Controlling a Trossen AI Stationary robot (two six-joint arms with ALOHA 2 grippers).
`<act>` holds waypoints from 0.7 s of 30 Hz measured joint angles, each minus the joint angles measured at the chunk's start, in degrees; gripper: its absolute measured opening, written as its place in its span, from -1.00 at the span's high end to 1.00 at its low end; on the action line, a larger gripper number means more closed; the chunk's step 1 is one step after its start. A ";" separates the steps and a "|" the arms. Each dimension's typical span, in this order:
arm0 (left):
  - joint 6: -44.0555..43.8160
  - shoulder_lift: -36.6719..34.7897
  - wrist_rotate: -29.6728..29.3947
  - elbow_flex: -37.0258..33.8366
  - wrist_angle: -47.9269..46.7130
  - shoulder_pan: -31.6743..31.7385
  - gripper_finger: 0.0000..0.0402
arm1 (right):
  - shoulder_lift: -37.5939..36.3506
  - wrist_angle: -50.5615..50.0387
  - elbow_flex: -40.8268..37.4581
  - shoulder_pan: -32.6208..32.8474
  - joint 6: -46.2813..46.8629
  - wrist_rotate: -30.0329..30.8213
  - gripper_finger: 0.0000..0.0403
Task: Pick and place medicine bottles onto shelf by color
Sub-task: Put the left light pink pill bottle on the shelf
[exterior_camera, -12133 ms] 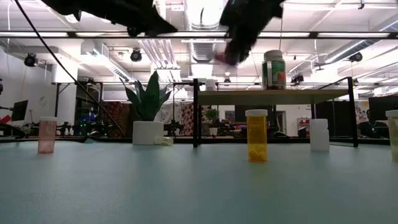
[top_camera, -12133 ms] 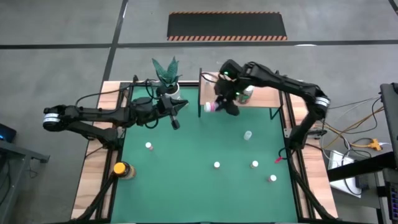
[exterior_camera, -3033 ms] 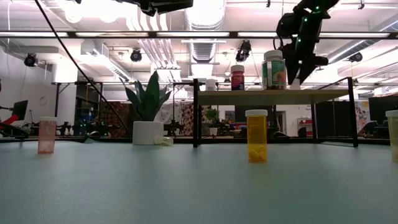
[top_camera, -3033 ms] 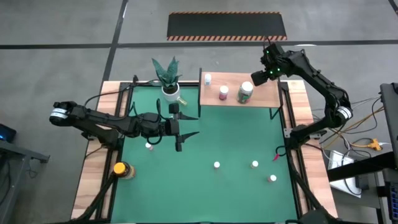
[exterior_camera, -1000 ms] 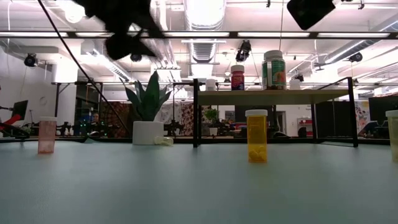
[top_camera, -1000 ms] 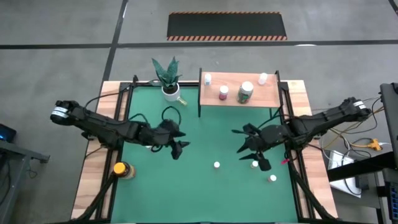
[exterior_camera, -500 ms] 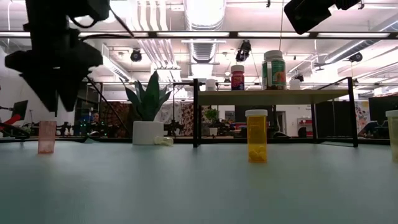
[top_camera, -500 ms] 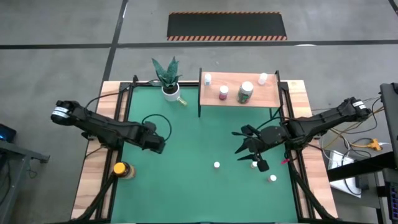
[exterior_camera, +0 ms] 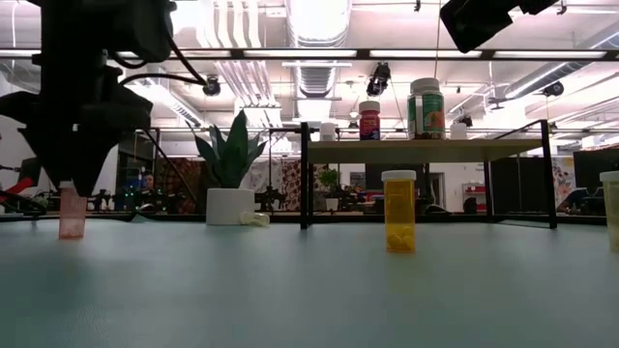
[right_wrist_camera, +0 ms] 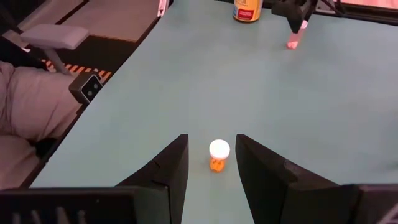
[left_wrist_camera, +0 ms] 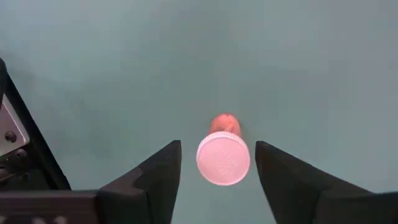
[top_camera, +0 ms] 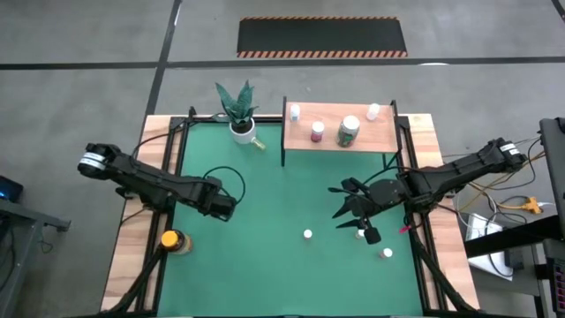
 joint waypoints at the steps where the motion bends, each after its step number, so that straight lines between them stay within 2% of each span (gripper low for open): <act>1: 0.28 0.00 0.21 0.04 0.04 -0.02 0.15 | 0.15 -0.04 0.00 0.00 0.00 0.00 0.39; 6: 0.45 -0.02 0.40 0.31 0.24 0.00 0.46 | 0.66 -0.12 0.00 0.00 0.00 0.00 0.39; 9: 0.48 -0.04 0.40 0.66 0.27 -0.02 0.58 | 0.90 -0.08 0.00 0.00 0.00 0.00 0.39; 15: 3.35 -0.04 0.28 2.87 2.45 -0.01 0.52 | 1.08 -0.15 -0.04 0.00 0.00 0.00 0.39; 18: 8.41 1.11 -1.35 4.83 8.68 -0.02 0.51 | 1.12 -0.13 -0.04 0.00 0.00 -0.02 0.39; 21: 16.33 4.11 -3.83 6.96 19.11 0.12 0.51 | 1.12 0.09 -0.04 -0.02 -0.01 0.00 0.39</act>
